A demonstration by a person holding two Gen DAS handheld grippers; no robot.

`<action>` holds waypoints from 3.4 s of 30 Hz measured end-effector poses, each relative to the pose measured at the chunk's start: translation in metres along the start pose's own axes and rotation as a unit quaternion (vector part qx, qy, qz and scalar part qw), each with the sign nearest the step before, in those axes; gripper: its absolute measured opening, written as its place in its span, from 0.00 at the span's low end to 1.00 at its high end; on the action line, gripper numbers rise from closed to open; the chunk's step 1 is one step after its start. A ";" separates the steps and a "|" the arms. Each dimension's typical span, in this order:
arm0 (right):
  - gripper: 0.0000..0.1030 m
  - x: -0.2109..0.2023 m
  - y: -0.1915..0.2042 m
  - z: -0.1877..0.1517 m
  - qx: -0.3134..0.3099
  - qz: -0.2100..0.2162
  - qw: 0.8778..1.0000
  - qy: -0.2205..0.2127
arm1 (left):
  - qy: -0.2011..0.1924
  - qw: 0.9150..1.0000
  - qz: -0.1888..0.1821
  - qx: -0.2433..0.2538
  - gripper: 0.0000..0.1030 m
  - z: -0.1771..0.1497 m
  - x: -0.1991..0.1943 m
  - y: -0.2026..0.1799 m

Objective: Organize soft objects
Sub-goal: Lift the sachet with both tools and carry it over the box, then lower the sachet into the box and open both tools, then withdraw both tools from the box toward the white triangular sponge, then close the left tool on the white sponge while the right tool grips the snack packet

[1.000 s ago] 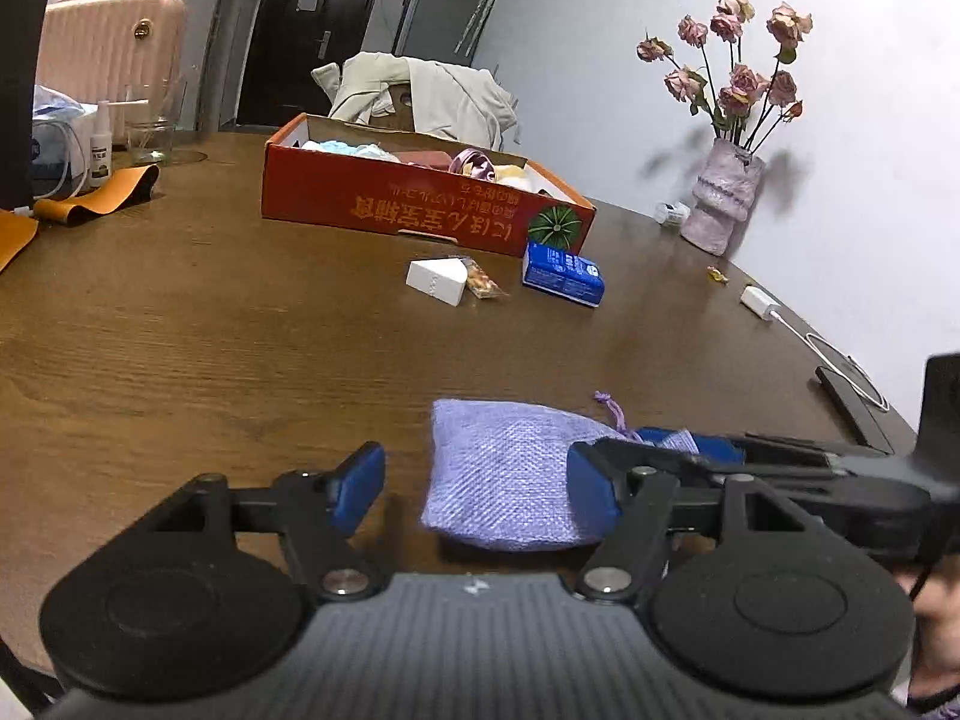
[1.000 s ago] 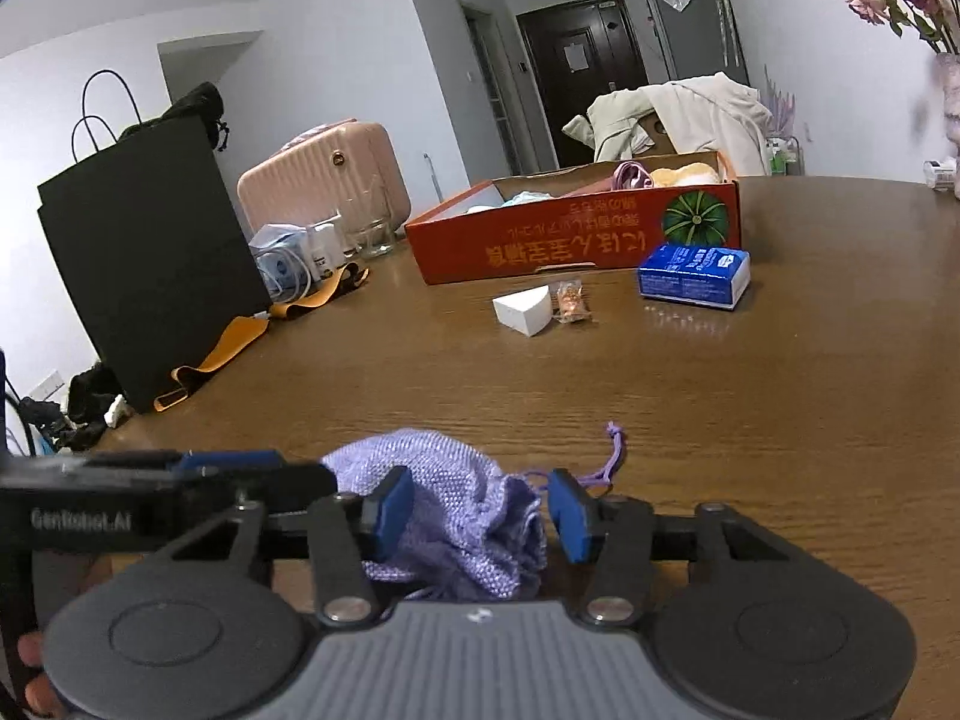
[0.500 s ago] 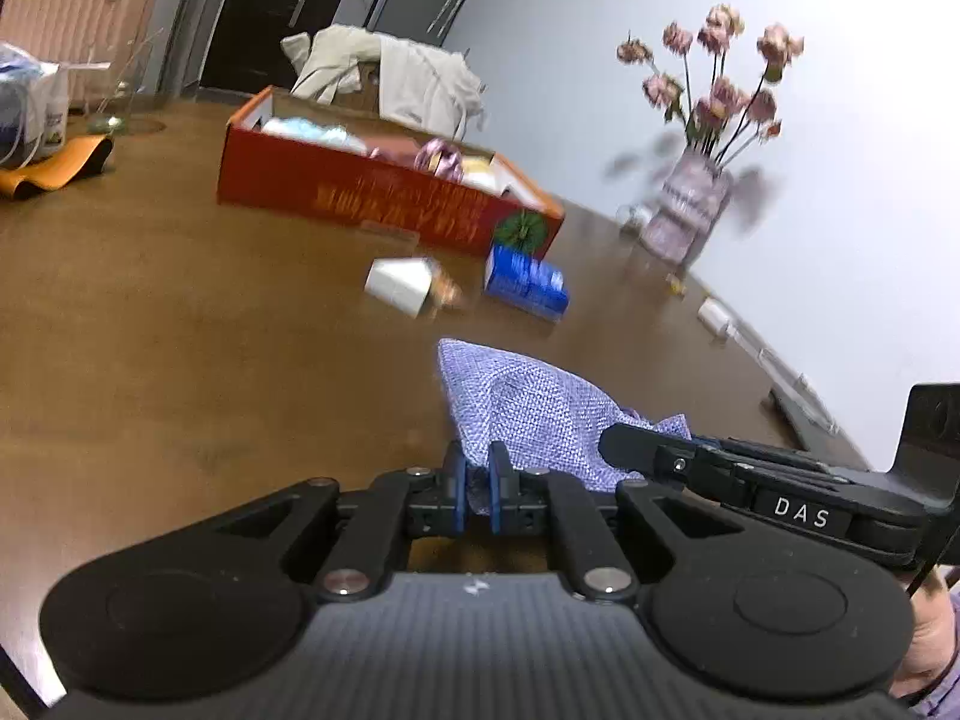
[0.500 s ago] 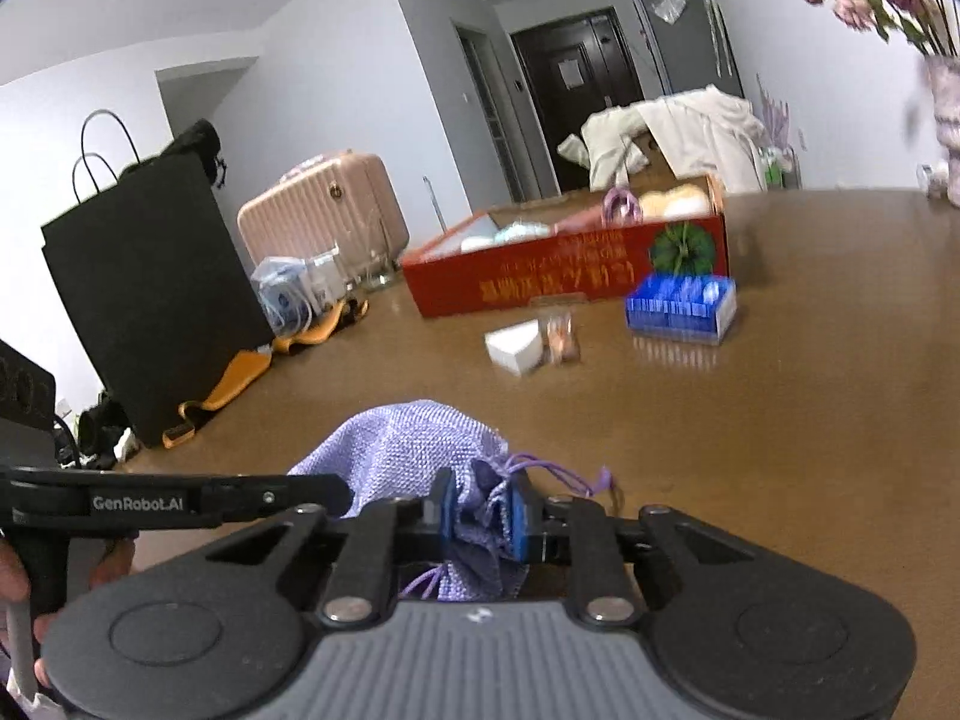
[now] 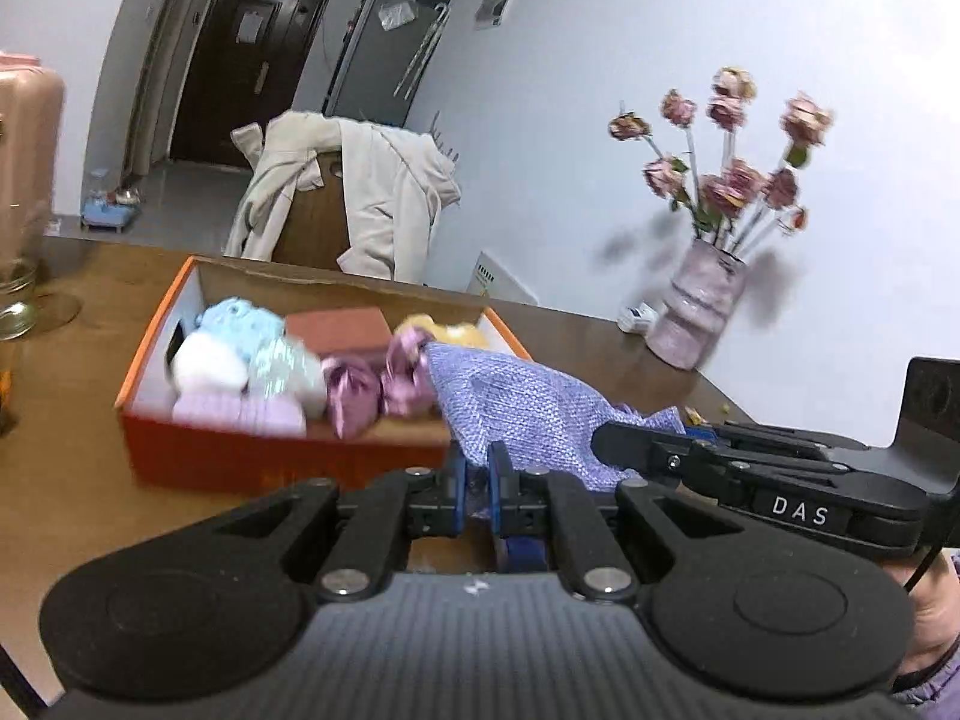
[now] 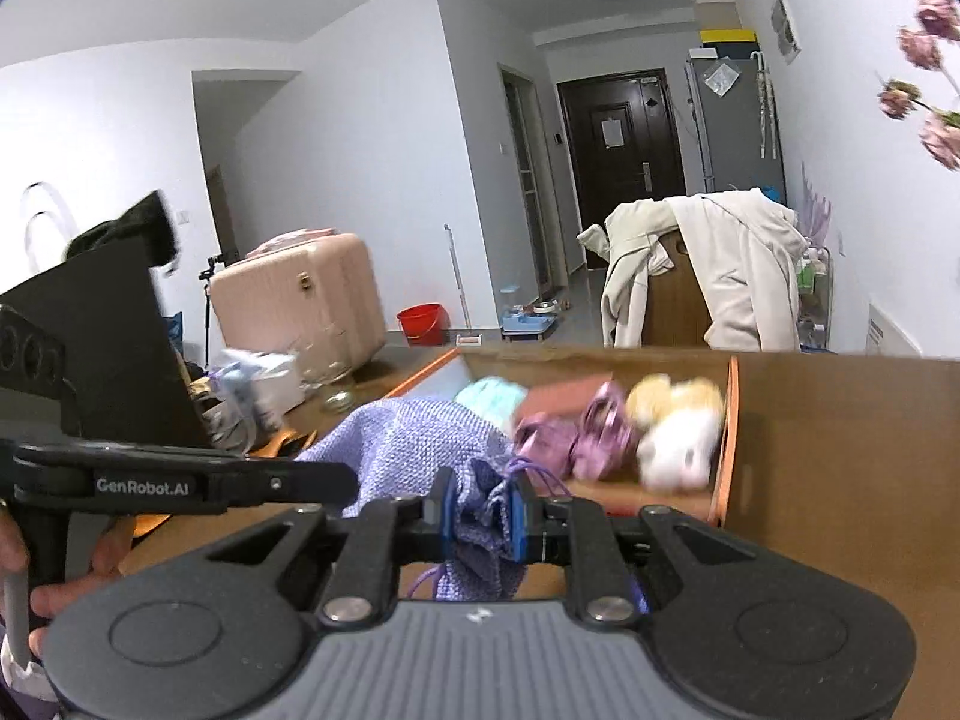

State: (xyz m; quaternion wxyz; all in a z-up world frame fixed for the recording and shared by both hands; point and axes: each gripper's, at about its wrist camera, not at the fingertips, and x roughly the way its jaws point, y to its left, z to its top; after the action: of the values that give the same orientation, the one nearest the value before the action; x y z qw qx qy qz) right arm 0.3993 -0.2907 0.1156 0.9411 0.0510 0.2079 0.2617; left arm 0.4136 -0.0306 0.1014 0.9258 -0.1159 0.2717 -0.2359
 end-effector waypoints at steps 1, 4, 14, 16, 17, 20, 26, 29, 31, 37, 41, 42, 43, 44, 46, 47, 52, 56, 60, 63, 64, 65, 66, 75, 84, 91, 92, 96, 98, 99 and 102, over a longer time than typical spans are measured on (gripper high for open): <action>0.17 0.014 -0.008 0.011 0.003 0.003 1.000 0.004 | 0.008 1.000 -0.004 -0.009 0.08 0.012 0.015 0.009; 0.17 0.061 -0.032 0.031 0.011 0.005 1.000 0.026 | 0.034 0.999 0.009 -0.016 0.08 0.032 0.057 0.028; 0.17 0.186 -0.066 0.011 0.018 0.013 0.987 0.156 | 0.061 0.996 0.070 0.006 0.32 0.019 0.090 0.069; 0.20 0.192 -0.066 0.004 0.021 0.014 0.986 0.163 | 0.054 0.996 0.077 0.009 0.35 0.021 0.086 0.072; 0.21 0.192 -0.068 0.003 0.028 0.014 0.986 0.163 | 0.051 0.995 0.082 0.011 0.36 0.023 0.085 0.072; 0.45 0.181 -0.064 0.006 0.022 -0.012 0.988 0.153 | 0.053 0.995 0.088 0.008 0.40 0.025 0.081 0.072; 0.62 0.130 -0.053 0.031 0.007 -0.033 0.994 0.104 | 0.030 0.995 0.095 0.022 0.48 0.029 0.046 0.052; 0.67 0.085 -0.041 0.047 -0.005 -0.043 0.997 0.065 | -0.004 0.994 0.097 0.041 0.63 0.032 0.013 0.034; 0.70 0.054 -0.031 0.053 -0.013 -0.050 0.998 0.040 | -0.024 0.993 0.100 0.057 0.66 0.031 -0.012 0.021; 0.83 -0.045 0.001 0.043 -0.035 -0.057 0.998 -0.023 | -0.083 0.988 0.095 0.091 0.88 0.010 -0.087 -0.012; 0.86 -0.100 0.027 0.020 -0.054 -0.066 0.995 -0.049 | -0.105 0.985 0.105 0.090 0.90 -0.021 -0.130 -0.030; 0.87 -0.113 0.033 0.014 -0.057 -0.066 0.995 -0.055 | -0.109 0.984 0.108 0.089 0.91 -0.028 -0.137 -0.034; 0.89 -0.124 0.039 0.006 -0.057 -0.065 0.994 -0.062 | -0.115 0.983 0.111 0.091 0.92 -0.038 -0.147 -0.040; 0.89 -0.133 0.044 -0.002 -0.057 -0.063 0.994 -0.066 | -0.119 0.982 0.114 0.094 0.93 -0.048 -0.155 -0.045; 0.89 -0.148 0.056 -0.019 -0.056 -0.062 0.994 -0.073 | -0.129 0.980 0.118 0.093 0.94 -0.067 -0.170 -0.054; 0.89 -0.154 0.061 -0.028 -0.056 -0.062 0.994 -0.073 | -0.129 0.980 0.120 0.094 0.94 -0.076 -0.176 -0.055; 0.89 -0.177 0.087 -0.075 -0.050 -0.068 0.994 -0.074 | -0.127 0.980 0.122 0.095 0.97 -0.119 -0.201 -0.071; 0.89 -0.189 0.097 -0.114 -0.018 -0.049 0.997 -0.063 | -0.112 0.982 0.120 0.097 0.97 -0.142 -0.208 -0.077; 0.89 -0.193 0.100 -0.130 -0.009 -0.046 0.998 -0.052 | -0.098 0.982 0.127 0.099 0.97 -0.150 -0.205 -0.077; 0.89 -0.189 0.099 -0.134 -0.002 -0.047 0.998 -0.044 | -0.093 0.983 0.128 0.094 0.97 -0.150 -0.198 -0.075; 0.89 -0.187 0.100 -0.137 0.000 -0.047 0.998 -0.042 | -0.090 0.983 0.126 0.093 0.97 -0.150 -0.196 -0.074; 0.89 -0.185 0.098 -0.137 0.001 -0.048 0.998 -0.039 | -0.087 0.984 0.126 0.094 0.97 -0.149 -0.193 -0.074; 0.89 -0.182 0.097 -0.139 0.001 -0.048 0.998 -0.035 | -0.084 0.984 0.126 0.097 0.97 -0.149 -0.190 -0.075; 0.89 -0.153 0.074 -0.132 0.021 -0.064 0.998 -0.018 | -0.047 0.985 0.126 0.104 0.97 -0.137 -0.136 -0.064; 0.84 -0.089 0.044 -0.119 0.033 -0.076 0.996 0.021 | 0.016 0.980 0.139 0.140 0.84 -0.118 -0.013 -0.042; 0.76 -0.039 0.028 -0.098 0.027 -0.072 0.996 0.037 | 0.061 0.985 0.110 0.115 0.33 -0.107 0.036 -0.008; 0.73 -0.031 0.027 -0.095 0.024 -0.068 0.997 0.041 | 0.056 0.988 0.102 0.105 0.32 -0.107 0.032 -0.003; 0.59 0.015 0.030 -0.085 0.002 -0.048 0.996 0.070 | 0.033 0.992 0.095 0.072 0.17 -0.101 0.012 0.011; 0.52 0.041 0.037 -0.084 -0.015 -0.040 0.995 0.089 | 0.025 0.993 0.102 0.054 0.17 -0.097 0.004 0.020; 0.49 0.053 0.040 -0.084 -0.025 -0.040 0.994 0.098 | 0.020 0.993 0.106 0.047 0.16 -0.096 0.000 0.024; 0.36 0.080 0.046 -0.083 -0.034 -0.046 0.992 0.115 | 0.019 0.992 0.115 0.043 0.12 -0.094 -0.003 0.033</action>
State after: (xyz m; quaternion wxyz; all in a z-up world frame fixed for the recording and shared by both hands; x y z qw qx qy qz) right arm 0.4048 -0.2109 0.0202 0.9231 -0.0210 0.3079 0.2295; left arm 0.3716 -0.0088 0.0140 0.9455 -0.0394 0.2907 -0.1411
